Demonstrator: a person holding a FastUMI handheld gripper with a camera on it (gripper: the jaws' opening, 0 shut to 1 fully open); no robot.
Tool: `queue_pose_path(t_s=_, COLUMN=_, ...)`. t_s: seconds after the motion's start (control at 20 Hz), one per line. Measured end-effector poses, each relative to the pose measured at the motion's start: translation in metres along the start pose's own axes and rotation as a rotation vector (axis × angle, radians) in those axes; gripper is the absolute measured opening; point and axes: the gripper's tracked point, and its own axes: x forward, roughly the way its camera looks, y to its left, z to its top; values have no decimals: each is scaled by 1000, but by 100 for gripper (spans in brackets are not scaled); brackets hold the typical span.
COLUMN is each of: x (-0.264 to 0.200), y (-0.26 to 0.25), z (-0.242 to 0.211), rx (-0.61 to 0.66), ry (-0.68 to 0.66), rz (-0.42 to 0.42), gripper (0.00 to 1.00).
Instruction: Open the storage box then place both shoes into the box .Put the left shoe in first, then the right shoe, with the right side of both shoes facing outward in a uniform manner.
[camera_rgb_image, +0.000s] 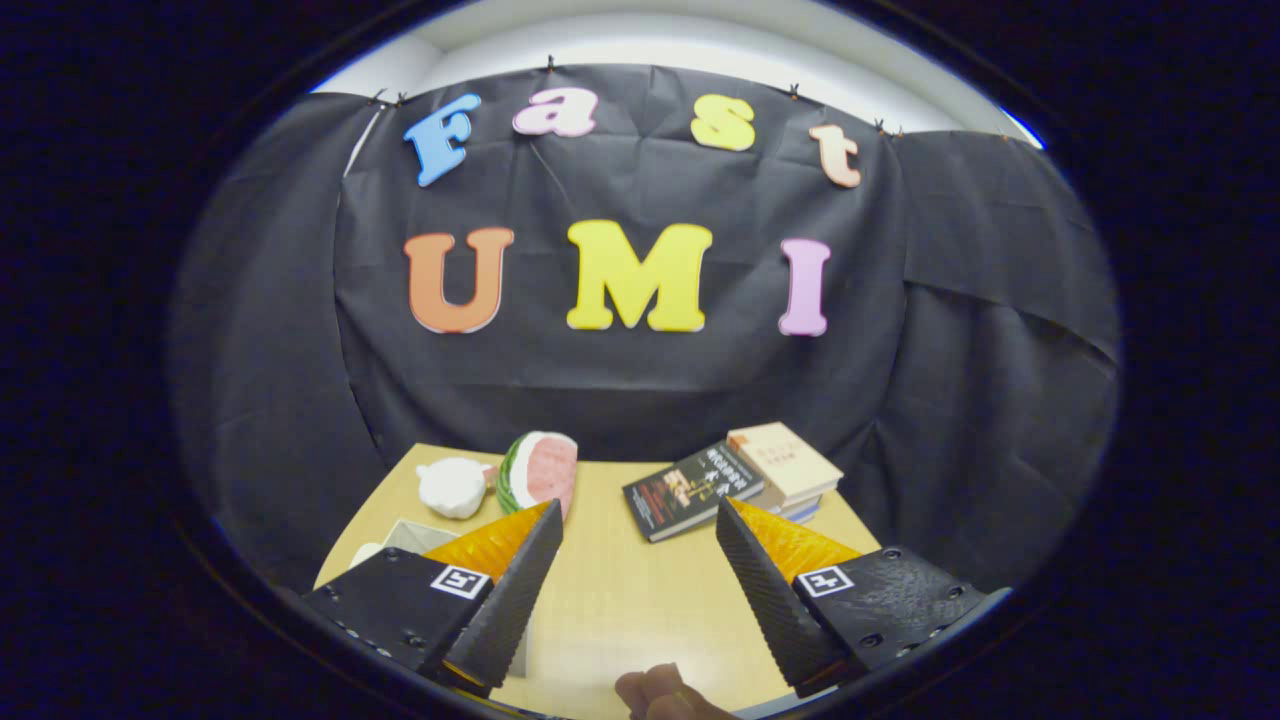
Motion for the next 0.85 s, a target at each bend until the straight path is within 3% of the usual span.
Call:
queue_pose_path(t_s=0.2, x=-35, y=-16, z=30, rx=41, ry=-96, rz=45, gripper=96)
queue_pose_path(t_s=0.5, x=-74, y=-33, z=58, rx=62, ry=-250, rz=46, gripper=95)
queue_pose_path(t_s=0.85, x=-74, y=-32, z=55, rx=49, ry=-274, rz=84, gripper=95)
